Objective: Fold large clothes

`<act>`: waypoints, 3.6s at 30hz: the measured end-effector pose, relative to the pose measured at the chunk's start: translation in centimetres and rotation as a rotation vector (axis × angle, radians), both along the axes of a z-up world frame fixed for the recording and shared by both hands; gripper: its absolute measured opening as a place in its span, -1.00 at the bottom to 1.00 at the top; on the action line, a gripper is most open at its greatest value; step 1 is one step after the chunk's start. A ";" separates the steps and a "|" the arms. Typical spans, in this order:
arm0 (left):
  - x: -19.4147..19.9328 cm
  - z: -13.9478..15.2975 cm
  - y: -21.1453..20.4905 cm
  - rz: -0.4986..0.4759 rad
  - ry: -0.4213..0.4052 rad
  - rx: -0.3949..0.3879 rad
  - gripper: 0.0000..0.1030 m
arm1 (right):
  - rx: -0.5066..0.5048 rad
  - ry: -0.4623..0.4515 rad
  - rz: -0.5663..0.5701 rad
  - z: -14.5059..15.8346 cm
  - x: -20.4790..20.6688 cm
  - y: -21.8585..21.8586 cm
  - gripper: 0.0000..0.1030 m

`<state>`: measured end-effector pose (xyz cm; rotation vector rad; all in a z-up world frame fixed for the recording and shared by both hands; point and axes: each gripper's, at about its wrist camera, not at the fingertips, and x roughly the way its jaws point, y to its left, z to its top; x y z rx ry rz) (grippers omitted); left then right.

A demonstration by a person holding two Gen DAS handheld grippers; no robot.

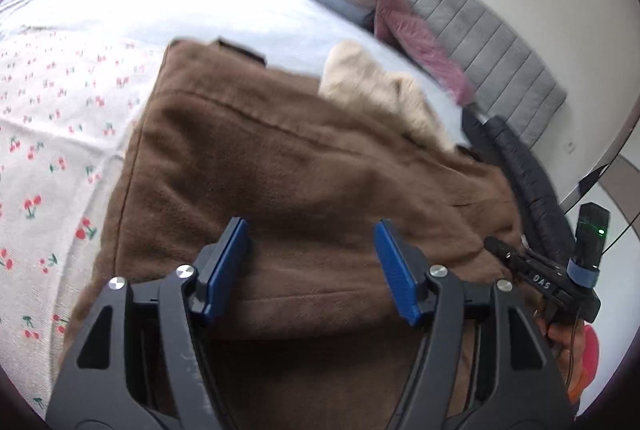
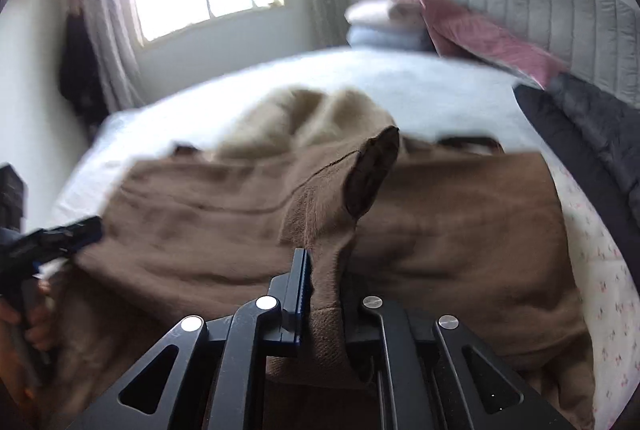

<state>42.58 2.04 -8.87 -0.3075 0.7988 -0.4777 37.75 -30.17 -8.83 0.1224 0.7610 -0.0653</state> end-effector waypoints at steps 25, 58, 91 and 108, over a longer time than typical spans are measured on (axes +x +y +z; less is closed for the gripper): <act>-10.5 7.4 1.7 0.065 -0.007 0.174 0.67 | 0.090 -0.099 -0.018 8.8 -11.1 -1.5 0.46; -30.4 0.5 16.4 0.026 0.277 0.110 0.92 | 0.203 0.186 -0.096 -0.2 -36.8 -10.4 0.77; -33.2 -0.4 14.1 -0.017 0.150 0.136 -0.17 | 0.412 0.116 -0.051 -3.0 -37.3 -10.1 -0.42; -33.9 -0.7 14.8 0.020 0.171 0.105 -0.28 | 0.316 0.139 -0.069 -2.8 -37.1 -8.6 -0.22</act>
